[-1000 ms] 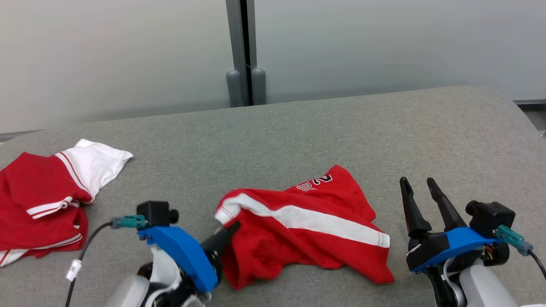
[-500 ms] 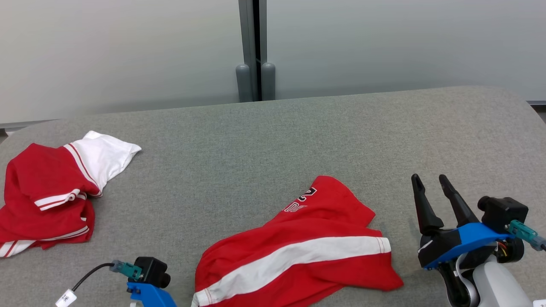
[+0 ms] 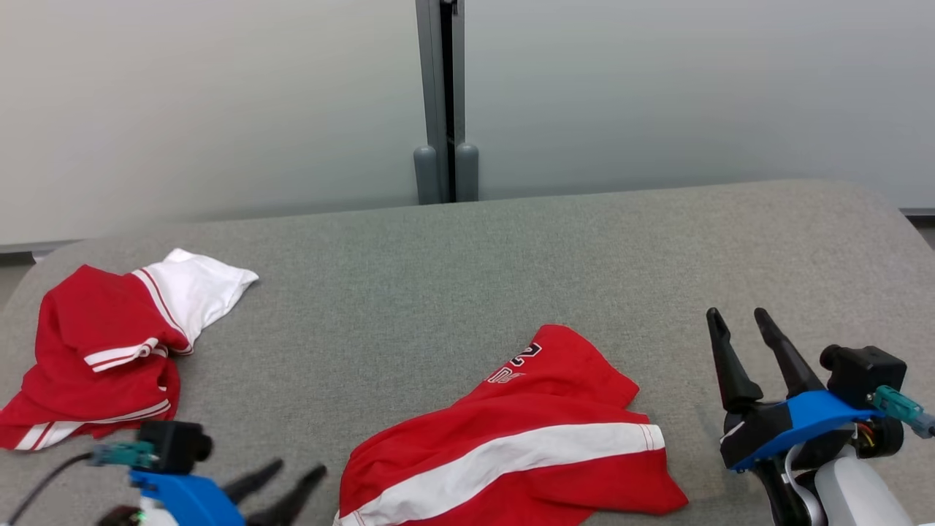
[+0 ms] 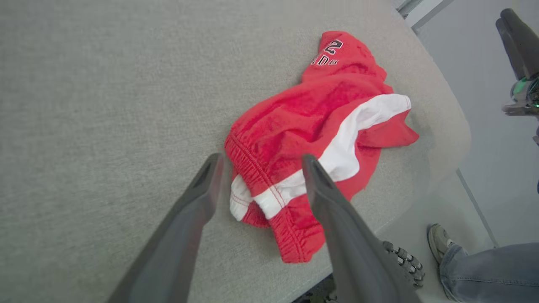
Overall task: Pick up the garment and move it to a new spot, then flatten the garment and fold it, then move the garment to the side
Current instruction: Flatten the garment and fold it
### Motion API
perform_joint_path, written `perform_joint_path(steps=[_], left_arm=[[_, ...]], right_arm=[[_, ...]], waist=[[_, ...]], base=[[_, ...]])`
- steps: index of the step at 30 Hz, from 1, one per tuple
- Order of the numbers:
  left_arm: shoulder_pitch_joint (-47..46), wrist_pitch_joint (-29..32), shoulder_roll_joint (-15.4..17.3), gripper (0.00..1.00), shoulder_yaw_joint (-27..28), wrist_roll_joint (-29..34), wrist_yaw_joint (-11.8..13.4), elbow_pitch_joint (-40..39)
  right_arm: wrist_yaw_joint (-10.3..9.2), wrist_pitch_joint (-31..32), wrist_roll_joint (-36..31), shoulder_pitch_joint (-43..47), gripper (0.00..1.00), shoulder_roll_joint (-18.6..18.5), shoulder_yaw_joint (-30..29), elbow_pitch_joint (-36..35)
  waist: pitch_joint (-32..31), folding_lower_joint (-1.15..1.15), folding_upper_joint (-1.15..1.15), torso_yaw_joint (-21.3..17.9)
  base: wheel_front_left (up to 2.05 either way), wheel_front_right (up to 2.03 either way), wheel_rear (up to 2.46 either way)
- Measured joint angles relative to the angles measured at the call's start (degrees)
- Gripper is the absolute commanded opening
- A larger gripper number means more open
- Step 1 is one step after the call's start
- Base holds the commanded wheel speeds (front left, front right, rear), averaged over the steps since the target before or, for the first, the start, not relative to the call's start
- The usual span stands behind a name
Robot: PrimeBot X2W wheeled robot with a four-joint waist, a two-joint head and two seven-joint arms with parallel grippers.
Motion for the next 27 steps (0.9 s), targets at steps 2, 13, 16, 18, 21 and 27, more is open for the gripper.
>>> perform_joint_path(steps=[2,13,16,18,21,27], left_arm=[[0.54,-3.90,1.35,1.00,2.24,2.76,2.03,-2.55],[-2.94,-32.71,-4.49,1.00,8.43,22.87,14.15,0.76],[-3.08,-37.45,-7.84,1.00,8.77,23.81,14.63,3.93],[-3.16,-38.71,-8.93,1.00,9.22,25.17,15.43,6.53],[-3.18,-39.52,-11.59,1.00,9.71,27.30,16.11,10.27],[-2.91,-39.69,-15.63,1.00,10.68,32.90,14.80,13.47]], right_arm=[[0.00,-0.53,0.00,0.05,1.00,-0.40,0.01,-0.77],[0.00,-2.87,-2.97,-0.02,1.00,-1.15,3.16,-5.55],[0.00,-2.86,-3.41,0.29,1.00,-0.92,3.12,-5.67],[0.00,-2.86,-3.81,1.14,1.00,-0.74,2.86,-5.13],[0.00,-3.02,-3.80,2.03,1.00,-0.08,1.93,-3.76],[0.01,-3.77,-4.44,2.92,1.00,0.91,0.93,-1.52]], waist=[[-0.47,-0.01,0.00,0.20],[-1.71,0.00,0.00,0.78],[-1.84,0.00,0.00,0.58],[-1.84,0.00,0.00,0.29],[-1.76,0.00,0.00,-0.08],[-1.42,0.01,0.00,-0.77]], base=[[0.00,0.00,0.00],[0.00,0.00,0.00],[0.00,0.00,0.00],[0.00,0.00,0.00],[0.00,0.00,0.00],[0.00,0.00,0.00]])
